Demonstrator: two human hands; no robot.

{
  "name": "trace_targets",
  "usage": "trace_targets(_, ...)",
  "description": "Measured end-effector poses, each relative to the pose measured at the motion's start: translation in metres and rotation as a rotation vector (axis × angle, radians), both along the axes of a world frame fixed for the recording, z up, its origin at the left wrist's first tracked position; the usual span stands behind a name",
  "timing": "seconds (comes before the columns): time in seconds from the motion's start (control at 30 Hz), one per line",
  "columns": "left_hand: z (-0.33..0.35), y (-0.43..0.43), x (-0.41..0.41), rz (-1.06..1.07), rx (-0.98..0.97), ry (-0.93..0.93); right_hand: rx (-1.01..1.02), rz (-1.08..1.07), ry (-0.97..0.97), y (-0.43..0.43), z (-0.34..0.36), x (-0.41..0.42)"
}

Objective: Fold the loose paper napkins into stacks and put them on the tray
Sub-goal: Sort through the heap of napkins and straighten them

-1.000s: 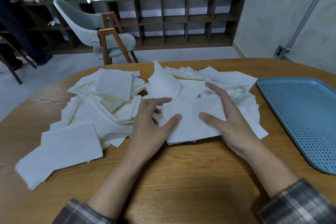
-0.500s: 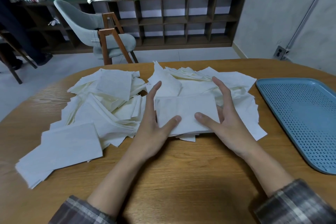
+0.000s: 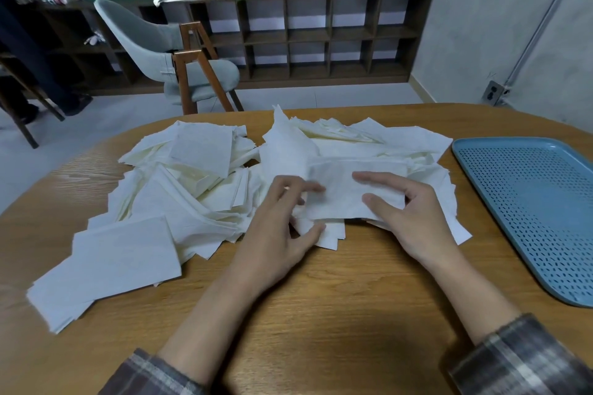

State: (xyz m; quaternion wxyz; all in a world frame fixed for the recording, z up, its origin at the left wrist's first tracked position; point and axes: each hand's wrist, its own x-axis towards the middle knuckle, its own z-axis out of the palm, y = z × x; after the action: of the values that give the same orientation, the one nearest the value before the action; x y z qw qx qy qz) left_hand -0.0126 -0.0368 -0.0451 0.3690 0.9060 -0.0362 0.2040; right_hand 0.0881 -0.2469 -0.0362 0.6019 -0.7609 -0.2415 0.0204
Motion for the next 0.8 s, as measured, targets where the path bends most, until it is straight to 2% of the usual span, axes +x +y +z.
trace_targets(0.17, -0.009, 0.009, 0.003, -0.006, 0.179, 0.1, -0.008, -0.061, -0.011, 0.002, -0.007, 0.001)
trace_targets(0.4, -0.002, 0.014, 0.001, -0.043, 0.264, 0.128, 0.017, -0.074, -0.003, 0.002, -0.008, 0.001)
trace_targets(0.67, -0.007, 0.011, 0.001, -0.074, 0.305, -0.019, 0.001, -0.069, -0.015, 0.002, -0.009, 0.001)
trace_targets(0.8, -0.002, 0.005, -0.002, -0.03, 0.179, -0.155, -0.01, -0.076, -0.017, 0.003, -0.009, 0.002)
